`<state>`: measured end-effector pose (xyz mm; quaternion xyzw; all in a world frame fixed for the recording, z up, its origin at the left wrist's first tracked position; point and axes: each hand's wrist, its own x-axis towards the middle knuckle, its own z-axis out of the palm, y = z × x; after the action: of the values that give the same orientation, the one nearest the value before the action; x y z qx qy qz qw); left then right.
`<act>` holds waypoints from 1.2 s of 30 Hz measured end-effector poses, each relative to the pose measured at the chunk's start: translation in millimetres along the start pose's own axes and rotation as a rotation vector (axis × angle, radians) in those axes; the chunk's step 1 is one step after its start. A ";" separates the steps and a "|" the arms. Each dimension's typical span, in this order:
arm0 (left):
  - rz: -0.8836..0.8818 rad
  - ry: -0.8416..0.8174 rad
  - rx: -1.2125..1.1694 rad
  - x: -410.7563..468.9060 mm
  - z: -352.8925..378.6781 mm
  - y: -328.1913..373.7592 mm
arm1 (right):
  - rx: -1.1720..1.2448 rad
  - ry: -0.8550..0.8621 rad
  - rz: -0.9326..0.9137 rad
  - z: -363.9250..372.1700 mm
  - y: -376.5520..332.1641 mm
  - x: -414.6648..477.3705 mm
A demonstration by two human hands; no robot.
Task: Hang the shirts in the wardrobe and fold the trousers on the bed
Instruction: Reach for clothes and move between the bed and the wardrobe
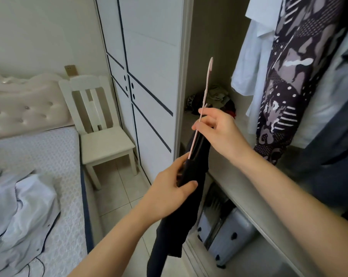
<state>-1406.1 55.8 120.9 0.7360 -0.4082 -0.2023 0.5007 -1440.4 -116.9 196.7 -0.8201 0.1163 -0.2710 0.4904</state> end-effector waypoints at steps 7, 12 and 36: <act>0.184 0.157 0.066 57.6 -33.5 22.6 | -0.207 0.132 -0.069 -7.0 -24.8 74.3; 0.368 0.102 0.092 111.6 -63.3 44.0 | -0.246 0.298 -0.027 -16.8 -52.5 136.0; 0.853 0.079 -0.136 309.5 -154.9 169.6 | -0.110 0.451 -0.031 -60.5 -163.2 275.1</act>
<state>-1183.1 -132.3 372.8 0.4738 -0.6421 0.0247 0.6021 -1259.3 -207.1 451.6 -0.7660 0.2250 -0.4479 0.4026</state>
